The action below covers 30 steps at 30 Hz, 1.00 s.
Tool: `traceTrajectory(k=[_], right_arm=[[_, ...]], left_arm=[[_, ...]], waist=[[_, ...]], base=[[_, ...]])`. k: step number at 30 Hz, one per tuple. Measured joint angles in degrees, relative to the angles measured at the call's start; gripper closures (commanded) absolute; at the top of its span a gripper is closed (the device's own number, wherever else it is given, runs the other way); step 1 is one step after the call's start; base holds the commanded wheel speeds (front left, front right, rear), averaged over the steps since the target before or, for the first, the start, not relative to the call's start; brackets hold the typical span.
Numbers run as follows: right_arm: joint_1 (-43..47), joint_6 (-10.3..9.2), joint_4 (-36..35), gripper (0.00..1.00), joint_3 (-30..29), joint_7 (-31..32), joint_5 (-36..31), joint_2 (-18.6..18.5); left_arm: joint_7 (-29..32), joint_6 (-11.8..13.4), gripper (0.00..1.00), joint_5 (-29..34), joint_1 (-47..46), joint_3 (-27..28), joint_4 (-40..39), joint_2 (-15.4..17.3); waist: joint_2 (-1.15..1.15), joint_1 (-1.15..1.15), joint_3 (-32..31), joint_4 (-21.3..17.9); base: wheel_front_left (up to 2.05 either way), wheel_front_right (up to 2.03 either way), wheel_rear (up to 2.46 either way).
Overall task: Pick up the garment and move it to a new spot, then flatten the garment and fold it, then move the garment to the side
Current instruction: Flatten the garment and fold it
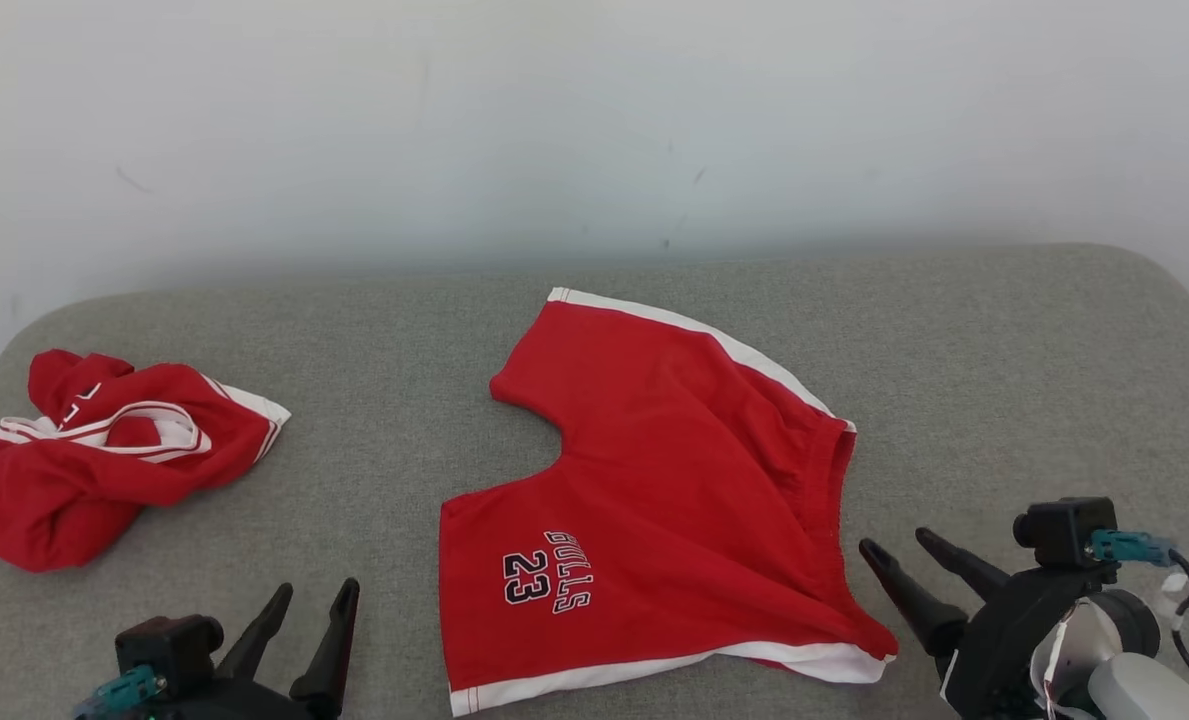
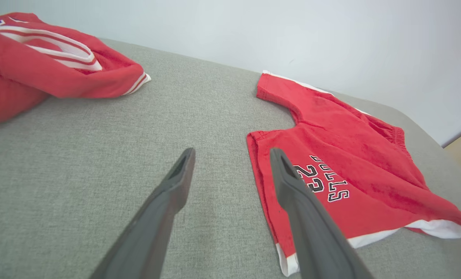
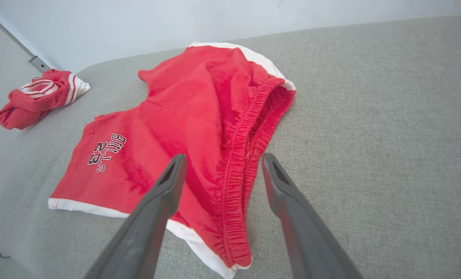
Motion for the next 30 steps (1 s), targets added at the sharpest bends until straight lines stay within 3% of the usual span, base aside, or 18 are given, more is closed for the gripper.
traceTrajectory(k=[13,18,30], right_arm=[[0.0,-5.86,-4.6,0.0,-5.4,-13.7,-5.5,0.1],[1.9,-8.25,-5.6,0.0,-7.6,-18.7,-6.6,0.6],[6.6,-10.12,-5.7,0.0,-10.0,-20.0,-9.7,1.4]], left_arm=[[-0.9,1.3,0.0,7.1,1.1,7.2,-5.4,-0.9],[-0.9,1.3,0.0,10.5,4.5,13.8,-4.7,-3.9],[-0.9,1.3,0.0,20.5,12.9,25.0,-6.8,-9.9]], waist=[[0.0,0.0,-0.1,-0.8],[0.0,0.0,-0.1,-1.1],[0.0,0.0,-0.5,-1.7]], base=[[0.0,0.0,0.0],[0.0,0.0,0.0],[0.0,0.0,0.0]])
